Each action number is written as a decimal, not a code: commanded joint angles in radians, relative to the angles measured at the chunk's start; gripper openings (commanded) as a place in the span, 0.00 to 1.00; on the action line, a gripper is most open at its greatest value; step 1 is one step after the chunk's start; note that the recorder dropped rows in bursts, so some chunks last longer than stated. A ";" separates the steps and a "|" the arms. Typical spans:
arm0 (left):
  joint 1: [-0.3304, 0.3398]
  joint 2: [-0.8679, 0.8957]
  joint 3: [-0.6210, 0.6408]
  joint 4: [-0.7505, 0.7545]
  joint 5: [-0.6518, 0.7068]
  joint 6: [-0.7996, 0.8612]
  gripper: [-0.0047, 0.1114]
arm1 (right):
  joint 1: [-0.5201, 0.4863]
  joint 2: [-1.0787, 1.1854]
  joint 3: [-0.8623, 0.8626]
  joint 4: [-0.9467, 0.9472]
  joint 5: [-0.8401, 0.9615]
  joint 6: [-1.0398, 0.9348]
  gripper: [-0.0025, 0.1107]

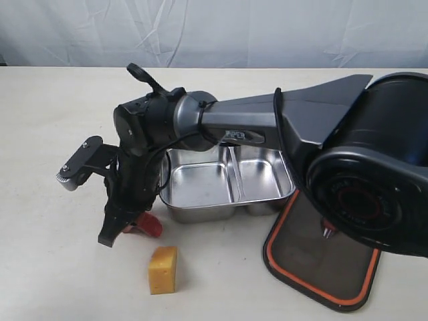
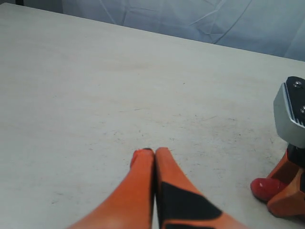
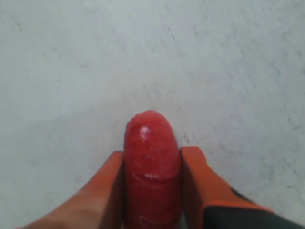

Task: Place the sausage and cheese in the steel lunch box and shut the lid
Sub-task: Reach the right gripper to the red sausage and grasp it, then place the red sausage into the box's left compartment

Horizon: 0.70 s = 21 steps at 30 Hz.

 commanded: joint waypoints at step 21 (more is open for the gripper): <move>0.000 -0.004 0.007 0.006 -0.008 0.002 0.04 | -0.216 -0.199 0.017 -0.116 0.251 0.133 0.03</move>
